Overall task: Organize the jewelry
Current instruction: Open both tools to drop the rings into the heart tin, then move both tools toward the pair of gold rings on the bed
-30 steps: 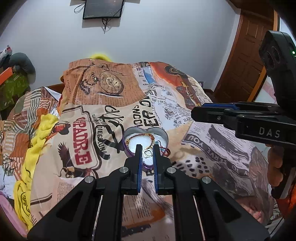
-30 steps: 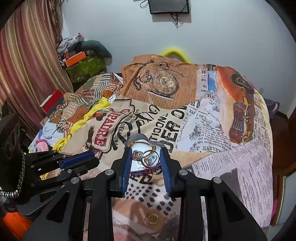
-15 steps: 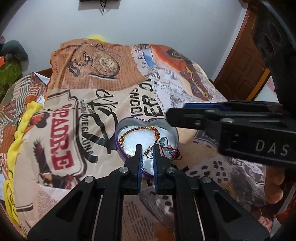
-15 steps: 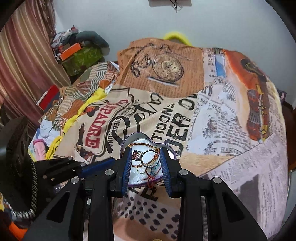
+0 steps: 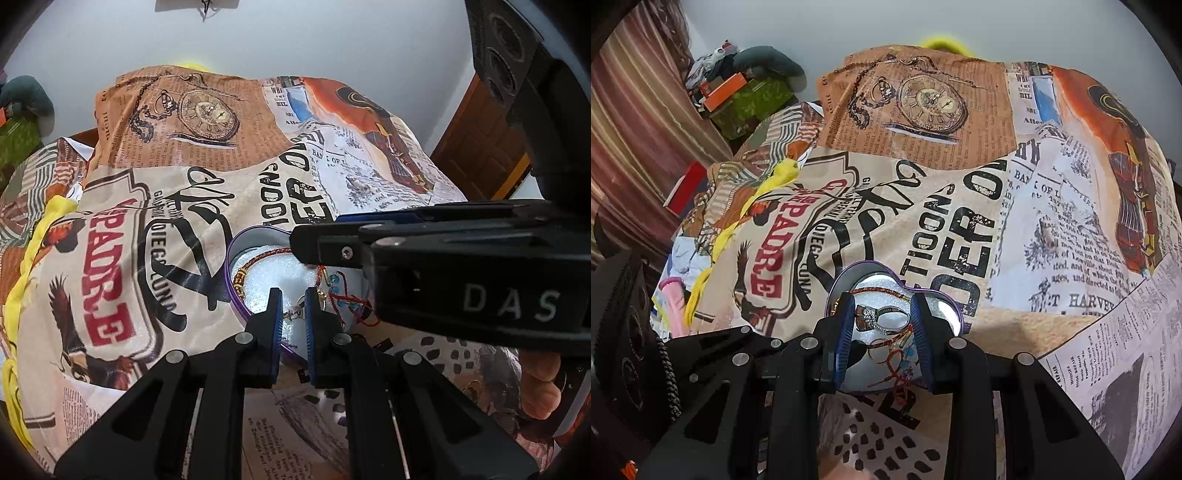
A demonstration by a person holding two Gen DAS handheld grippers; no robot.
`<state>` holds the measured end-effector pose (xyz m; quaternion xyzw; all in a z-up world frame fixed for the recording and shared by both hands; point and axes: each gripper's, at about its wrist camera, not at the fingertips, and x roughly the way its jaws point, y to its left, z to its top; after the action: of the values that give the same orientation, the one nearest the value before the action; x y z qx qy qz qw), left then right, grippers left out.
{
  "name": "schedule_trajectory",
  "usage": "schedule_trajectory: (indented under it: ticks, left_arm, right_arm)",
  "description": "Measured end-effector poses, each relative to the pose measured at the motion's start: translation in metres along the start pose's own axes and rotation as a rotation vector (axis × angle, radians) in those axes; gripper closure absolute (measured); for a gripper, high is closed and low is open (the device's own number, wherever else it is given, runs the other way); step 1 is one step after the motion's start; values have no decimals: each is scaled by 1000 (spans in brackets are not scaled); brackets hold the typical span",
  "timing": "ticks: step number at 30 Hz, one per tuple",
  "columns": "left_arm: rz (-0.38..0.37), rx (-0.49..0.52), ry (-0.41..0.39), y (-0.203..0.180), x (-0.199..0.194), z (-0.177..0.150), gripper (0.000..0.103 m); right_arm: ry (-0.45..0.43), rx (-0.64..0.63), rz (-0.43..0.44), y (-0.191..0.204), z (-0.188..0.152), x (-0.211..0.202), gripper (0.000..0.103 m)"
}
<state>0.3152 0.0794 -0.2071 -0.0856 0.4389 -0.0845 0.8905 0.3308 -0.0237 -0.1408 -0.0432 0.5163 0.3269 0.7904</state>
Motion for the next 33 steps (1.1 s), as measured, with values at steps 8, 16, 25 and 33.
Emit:
schedule_trajectory:
  ticks: [8,16,25,33]
  left_arm:
    - [2,2,-11,-3,-13,2,93]
    - [25,-6,-57,-7,-51,4,85]
    - [39,33,-71,-22,-89,-12,75]
    - [61,90,-35,-40,-96,-38,67]
  right_arm:
    - [-12,3,4,2,1,-12,74]
    - [-114,-15,-51,3,-13,-61,74]
    - [-173,-37,-130,-3,-46,-106,74]
    - [-129,-83,-196,-6,-85,-106,74]
